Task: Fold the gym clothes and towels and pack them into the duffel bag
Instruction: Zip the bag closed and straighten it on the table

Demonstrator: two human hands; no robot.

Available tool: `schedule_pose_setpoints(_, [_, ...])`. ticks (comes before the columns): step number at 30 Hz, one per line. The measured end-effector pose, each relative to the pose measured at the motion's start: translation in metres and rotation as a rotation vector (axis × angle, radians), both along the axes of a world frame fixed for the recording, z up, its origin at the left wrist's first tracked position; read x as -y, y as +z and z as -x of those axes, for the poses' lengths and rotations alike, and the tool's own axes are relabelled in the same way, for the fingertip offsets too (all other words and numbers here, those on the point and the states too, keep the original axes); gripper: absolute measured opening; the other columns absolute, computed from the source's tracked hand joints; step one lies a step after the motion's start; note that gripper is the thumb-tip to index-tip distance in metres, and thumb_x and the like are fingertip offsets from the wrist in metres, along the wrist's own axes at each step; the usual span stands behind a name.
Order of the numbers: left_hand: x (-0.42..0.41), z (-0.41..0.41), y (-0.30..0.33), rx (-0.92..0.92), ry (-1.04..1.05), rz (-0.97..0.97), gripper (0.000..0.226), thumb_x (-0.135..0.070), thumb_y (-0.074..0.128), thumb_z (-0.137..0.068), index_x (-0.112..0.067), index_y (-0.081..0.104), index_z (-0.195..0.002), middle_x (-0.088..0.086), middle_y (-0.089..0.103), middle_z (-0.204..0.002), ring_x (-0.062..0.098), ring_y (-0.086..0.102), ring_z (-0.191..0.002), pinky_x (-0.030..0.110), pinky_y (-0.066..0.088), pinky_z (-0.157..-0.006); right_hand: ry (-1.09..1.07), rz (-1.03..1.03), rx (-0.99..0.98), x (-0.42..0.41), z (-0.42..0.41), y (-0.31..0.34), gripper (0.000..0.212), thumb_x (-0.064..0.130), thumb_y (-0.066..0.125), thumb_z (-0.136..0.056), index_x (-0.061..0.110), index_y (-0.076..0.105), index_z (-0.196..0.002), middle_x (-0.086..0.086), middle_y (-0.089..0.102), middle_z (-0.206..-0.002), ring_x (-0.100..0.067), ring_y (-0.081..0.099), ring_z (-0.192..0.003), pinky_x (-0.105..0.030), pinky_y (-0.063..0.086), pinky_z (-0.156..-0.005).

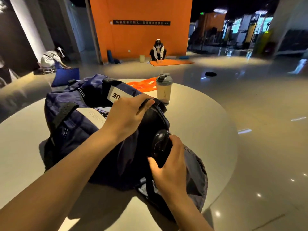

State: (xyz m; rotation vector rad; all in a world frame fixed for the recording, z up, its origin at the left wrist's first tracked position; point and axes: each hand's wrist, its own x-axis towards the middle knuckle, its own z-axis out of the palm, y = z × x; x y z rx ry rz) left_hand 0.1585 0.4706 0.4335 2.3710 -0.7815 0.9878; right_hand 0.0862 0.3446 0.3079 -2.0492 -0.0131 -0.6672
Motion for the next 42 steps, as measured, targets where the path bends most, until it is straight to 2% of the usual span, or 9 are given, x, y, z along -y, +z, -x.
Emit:
schedule_pose_setpoints(2, [0.005,0.006,-0.001,-0.016,-0.052,-0.008,0.031,-0.035,0.050,-0.096,-0.014,0.071,-0.106,0.004,0.071,-0.075,0.019,0.057,-0.058,0.013,0.027,-0.052,0.011,-0.053,0.008,-0.001,-0.001,0.001,0.072,0.019,0.074,-0.081,0.023,0.032,-0.139,0.006,0.039,-0.140,-0.007,0.038,-0.129,-0.025,0.036,-0.109])
schedule_pose_setpoints(5, [0.018,0.018,-0.012,0.039,-0.087,-0.143,0.039,-0.041,0.042,-0.095,-0.014,0.070,-0.100,0.005,0.070,-0.072,0.021,0.062,-0.055,0.020,0.033,-0.052,0.055,-0.279,-0.048,-0.016,-0.016,0.011,0.049,0.024,0.066,-0.088,0.031,0.040,-0.130,0.009,0.049,-0.128,-0.004,0.051,-0.113,-0.032,0.047,-0.097])
schedule_pose_setpoints(10, [0.002,0.013,-0.018,-0.037,-0.067,-0.080,0.036,-0.041,0.043,-0.096,-0.017,0.068,-0.107,0.003,0.069,-0.071,0.019,0.061,-0.057,0.024,0.040,-0.049,0.013,-0.208,-0.161,-0.025,-0.022,0.001,0.074,0.010,0.073,-0.079,0.006,0.034,-0.142,-0.008,0.038,-0.143,-0.018,0.039,-0.128,-0.020,0.030,-0.101])
schedule_pose_setpoints(16, [-0.002,0.010,-0.047,-0.171,-0.089,0.061,0.037,-0.043,0.044,-0.097,-0.020,0.067,-0.115,-0.009,0.065,-0.069,0.003,0.057,-0.065,0.017,0.039,-0.056,0.041,-0.214,-0.165,0.011,-0.006,0.002,0.062,0.017,0.071,-0.084,0.040,0.039,-0.131,0.024,0.042,-0.119,0.015,0.041,-0.104,0.006,0.030,-0.081])
schedule_pose_setpoints(19, [0.000,0.019,-0.064,-0.160,-0.093,0.031,0.044,-0.043,0.043,-0.095,-0.012,0.064,-0.120,0.002,0.070,-0.107,0.011,0.060,-0.100,0.017,0.043,-0.083,-0.014,-0.277,-0.134,0.032,0.004,0.001,0.043,0.019,0.069,-0.086,0.052,0.045,-0.099,0.029,0.053,-0.102,0.014,0.052,-0.095,-0.003,0.042,-0.077])
schedule_pose_setpoints(23, [0.002,0.026,-0.089,-0.115,-0.107,-0.047,0.056,-0.047,0.052,-0.090,-0.009,0.053,-0.130,0.006,0.059,-0.128,0.019,0.049,-0.126,0.033,0.033,-0.110,-0.025,-0.329,-0.170,0.046,0.000,-0.001,0.027,0.017,0.061,-0.091,0.041,0.056,-0.102,0.026,0.060,-0.094,0.008,0.059,-0.090,-0.009,0.046,-0.078])
schedule_pose_setpoints(31, [-0.035,-0.008,-0.115,0.052,-0.022,-0.281,0.049,-0.018,0.054,-0.086,-0.010,0.051,-0.134,0.011,0.058,-0.130,0.026,0.044,-0.130,0.063,0.041,-0.098,0.037,-0.241,-0.205,0.057,-0.019,0.007,0.027,0.016,0.057,-0.094,0.022,0.058,-0.120,0.013,0.058,-0.110,0.000,0.056,-0.092,0.001,0.041,-0.071])
schedule_pose_setpoints(37, [-0.058,-0.029,-0.104,-0.118,0.106,-0.319,0.061,-0.050,0.048,-0.088,-0.012,0.052,-0.135,0.009,0.057,-0.131,0.022,0.042,-0.131,0.067,0.035,-0.100,0.059,-0.161,-0.267,0.068,-0.048,0.009,0.031,0.018,0.058,-0.093,0.023,0.054,-0.124,0.005,0.058,-0.126,-0.007,0.056,-0.098,-0.010,0.042,-0.073])
schedule_pose_setpoints(42, [-0.050,-0.050,-0.060,-0.126,0.168,-0.105,0.063,-0.068,0.034,-0.088,-0.021,0.069,-0.113,-0.003,0.062,-0.121,0.014,0.051,-0.120,0.053,0.026,-0.110,0.045,0.090,-0.167,0.062,-0.114,0.035,0.041,0.024,0.060,-0.092,0.023,0.049,-0.132,0.004,0.051,-0.137,-0.014,0.053,-0.115,-0.028,0.044,-0.095])
